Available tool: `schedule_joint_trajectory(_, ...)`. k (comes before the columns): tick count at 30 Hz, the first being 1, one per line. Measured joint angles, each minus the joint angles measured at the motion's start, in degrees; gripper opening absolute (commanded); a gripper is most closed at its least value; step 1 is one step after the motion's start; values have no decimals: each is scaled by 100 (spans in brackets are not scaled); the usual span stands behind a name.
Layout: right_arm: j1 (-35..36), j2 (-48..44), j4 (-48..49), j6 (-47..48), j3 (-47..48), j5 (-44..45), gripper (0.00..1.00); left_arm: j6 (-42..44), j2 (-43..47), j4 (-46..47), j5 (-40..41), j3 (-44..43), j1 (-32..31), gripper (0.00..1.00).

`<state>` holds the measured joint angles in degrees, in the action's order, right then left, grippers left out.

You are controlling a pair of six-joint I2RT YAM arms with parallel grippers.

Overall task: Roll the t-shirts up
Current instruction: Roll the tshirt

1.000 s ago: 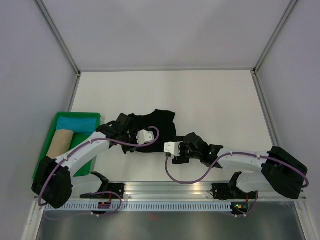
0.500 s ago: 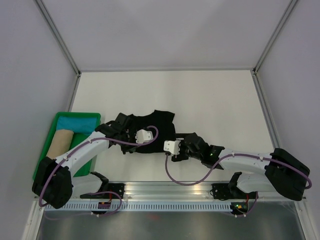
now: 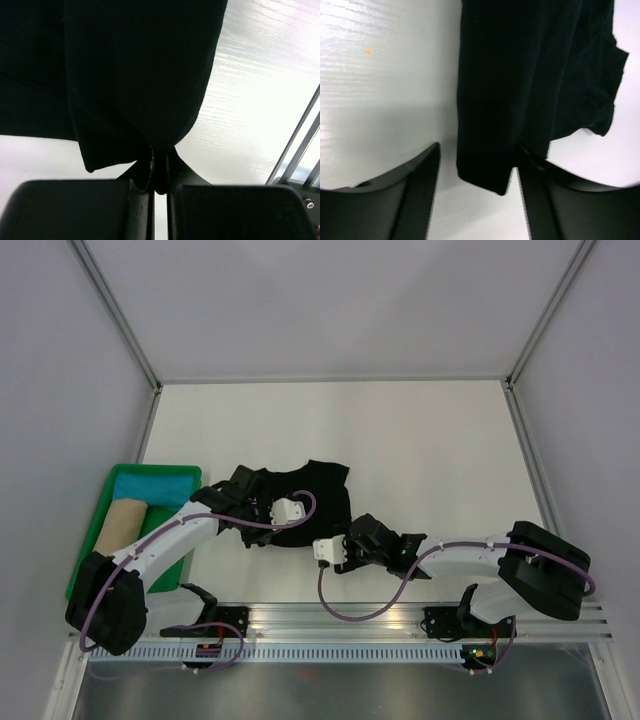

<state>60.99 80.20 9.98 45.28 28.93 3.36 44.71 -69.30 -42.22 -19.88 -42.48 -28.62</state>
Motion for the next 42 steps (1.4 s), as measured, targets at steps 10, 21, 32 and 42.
schedule_joint_trajectory(10, -2, 55, -319, -507, 155, -114, 9, -4, -52, -79, -76, 0, 39, 2)
schedule_joint_trajectory(21, -98, -407, -909, -699, 286, -577, 0, -42, 201, -229, -149, 109, 44, 2)
schedule_joint_trajectory(32, -289, -778, -1438, -981, 308, -1281, 0, -55, 210, -289, -341, 114, 42, 2)
schedule_joint_trajectory(42, -647, -931, -1757, -1360, 365, -2184, 0, -57, 203, -509, -621, 109, 42, 2)
